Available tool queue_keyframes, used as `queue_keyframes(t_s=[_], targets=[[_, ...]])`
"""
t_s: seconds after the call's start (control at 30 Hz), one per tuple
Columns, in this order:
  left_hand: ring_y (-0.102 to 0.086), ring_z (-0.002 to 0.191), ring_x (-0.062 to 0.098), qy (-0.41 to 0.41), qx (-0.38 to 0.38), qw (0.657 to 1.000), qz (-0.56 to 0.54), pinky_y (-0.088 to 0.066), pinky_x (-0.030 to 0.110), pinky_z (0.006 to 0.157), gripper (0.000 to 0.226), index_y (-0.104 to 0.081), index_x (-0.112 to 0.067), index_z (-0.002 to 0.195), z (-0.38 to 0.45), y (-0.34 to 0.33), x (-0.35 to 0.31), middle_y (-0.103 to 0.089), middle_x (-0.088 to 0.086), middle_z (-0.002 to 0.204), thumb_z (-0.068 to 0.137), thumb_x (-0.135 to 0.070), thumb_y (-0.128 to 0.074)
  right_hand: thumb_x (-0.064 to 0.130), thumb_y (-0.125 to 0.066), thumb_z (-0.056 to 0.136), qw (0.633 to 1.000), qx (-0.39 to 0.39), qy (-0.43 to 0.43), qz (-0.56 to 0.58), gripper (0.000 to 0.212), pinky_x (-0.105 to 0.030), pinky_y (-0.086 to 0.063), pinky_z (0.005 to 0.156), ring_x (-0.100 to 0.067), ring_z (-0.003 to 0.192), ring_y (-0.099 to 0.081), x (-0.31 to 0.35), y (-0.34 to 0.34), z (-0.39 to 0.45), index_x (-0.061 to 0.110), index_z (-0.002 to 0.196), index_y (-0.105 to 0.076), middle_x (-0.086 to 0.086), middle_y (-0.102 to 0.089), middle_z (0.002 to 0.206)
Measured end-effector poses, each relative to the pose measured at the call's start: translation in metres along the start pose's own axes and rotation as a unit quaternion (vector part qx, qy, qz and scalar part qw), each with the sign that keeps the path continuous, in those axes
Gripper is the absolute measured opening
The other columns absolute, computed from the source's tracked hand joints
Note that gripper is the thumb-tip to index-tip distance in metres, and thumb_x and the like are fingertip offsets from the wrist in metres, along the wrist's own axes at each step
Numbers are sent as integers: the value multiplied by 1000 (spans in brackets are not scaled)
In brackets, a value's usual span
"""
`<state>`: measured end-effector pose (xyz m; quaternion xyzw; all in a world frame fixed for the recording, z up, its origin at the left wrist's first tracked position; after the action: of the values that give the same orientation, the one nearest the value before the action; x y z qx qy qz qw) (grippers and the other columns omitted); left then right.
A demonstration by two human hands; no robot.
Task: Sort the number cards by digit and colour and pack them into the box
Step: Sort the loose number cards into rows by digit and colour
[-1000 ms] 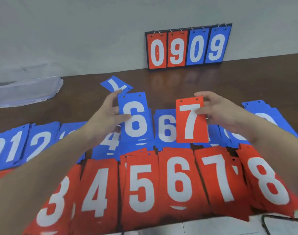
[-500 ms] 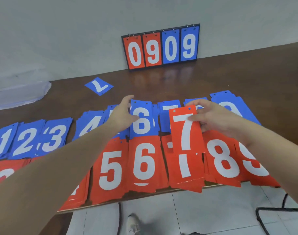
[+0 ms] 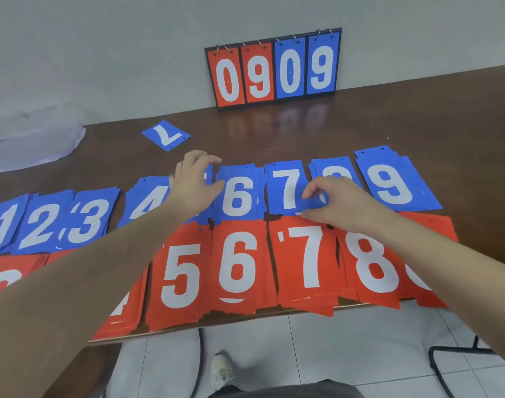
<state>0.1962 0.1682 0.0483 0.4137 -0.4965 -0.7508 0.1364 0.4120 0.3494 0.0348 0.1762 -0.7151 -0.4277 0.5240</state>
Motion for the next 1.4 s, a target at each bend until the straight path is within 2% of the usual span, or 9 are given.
queue_keyframes(t_s=[0.07, 0.23, 0.47, 0.67, 0.73, 0.87, 1.1, 1.23, 1.4], targets=[[-37, 135, 23, 3, 1, 1000, -6, -27, 45, 113, 42, -58, -29, 132, 3, 6, 9, -39, -5, 146, 91, -23, -68, 34, -79, 83, 999, -14, 15, 36, 21, -28, -46, 91, -10, 109, -54, 7, -2, 14, 39, 93, -60, 19, -62, 103], [-41, 127, 17, 7, -1, 1000, -25, -29, 39, 108, 38, -58, -30, 129, 16, 27, 48, -40, -9, 141, 92, -22, -65, 27, -73, 91, 997, -25, 32, 72, 13, -4, -38, 63, 7, 74, -54, 41, -17, 59, 30, 95, -61, 16, -62, 100], [-46, 122, 20, 35, 9, 999, -36, -39, 47, 108, 33, -58, -33, 126, 49, 64, 136, -43, -12, 134, 94, -27, -63, 28, -70, 92, 995, -4, 35, 89, 13, -18, -44, 70, -4, 82, -59, 107, -56, 144, 32, 103, -64, 13, -63, 97], [-54, 101, 11, 50, 16, 997, -49, -39, 21, 87, 23, -63, -26, 118, 81, 87, 211, -49, -9, 118, 96, -21, -62, 30, -70, 93, 997, 10, 23, 80, 16, -15, -46, 80, 0, 95, -59, 163, -104, 214, 33, 108, -64, 14, -62, 106], [-56, 100, 12, 16, 34, 999, -2, -43, 25, 87, 22, -64, -24, 118, 90, 90, 225, -52, -8, 116, 96, -22, -61, 35, -71, 92, 999, 2, 26, 39, 26, -15, -45, 86, -3, 103, -57, 181, -114, 239, 31, 117, -65, 10, -60, 117], [-58, 114, 24, -90, 49, 987, 122, -48, 40, 95, 30, -67, -20, 123, 102, 84, 226, -62, -3, 131, 95, -20, -56, 51, -72, 86, 997, 15, -11, -79, 61, -38, -38, 109, -24, 133, -41, 205, -134, 288, 28, 139, -54, -1, -48, 142], [-64, 108, 24, -115, 19, 984, 136, -52, 36, 89, 34, -70, -22, 125, 106, 83, 224, -67, -3, 128, 96, -26, -54, 57, -86, 69, 983, 26, -144, -113, 97, -38, -41, 103, -32, 133, -44, 203, -135, 335, 15, 146, -45, -8, -51, 141], [-63, 112, 23, -90, 38, 987, 129, -51, 38, 93, 35, -67, -23, 128, 107, 82, 223, -65, -3, 130, 97, -32, -54, 42, -89, 71, 985, 67, -150, -47, 66, -31, -43, 66, -27, 89, -57, 201, -141, 336, 3, 118, -66, -9, -62, 99], [-59, 107, 14, -35, 87, 992, 86, -50, 32, 92, 29, -64, -27, 124, 101, 82, 223, -61, -9, 127, 97, -33, -56, 15, -85, 78, 993, 4, -82, 83, 44, -30, -49, 71, -21, 92, -59, 188, -124, 316, 21, 109, -55, -2, -60, 114]])
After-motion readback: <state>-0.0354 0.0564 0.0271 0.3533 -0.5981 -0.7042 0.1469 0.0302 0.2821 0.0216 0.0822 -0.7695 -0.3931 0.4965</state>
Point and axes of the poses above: each hand's wrist, its own z-axis towards the middle knuckle, its own y-axis out of the back of the hand, x = y × z, the point moved 9 cm from there along z, towards the middle knuckle
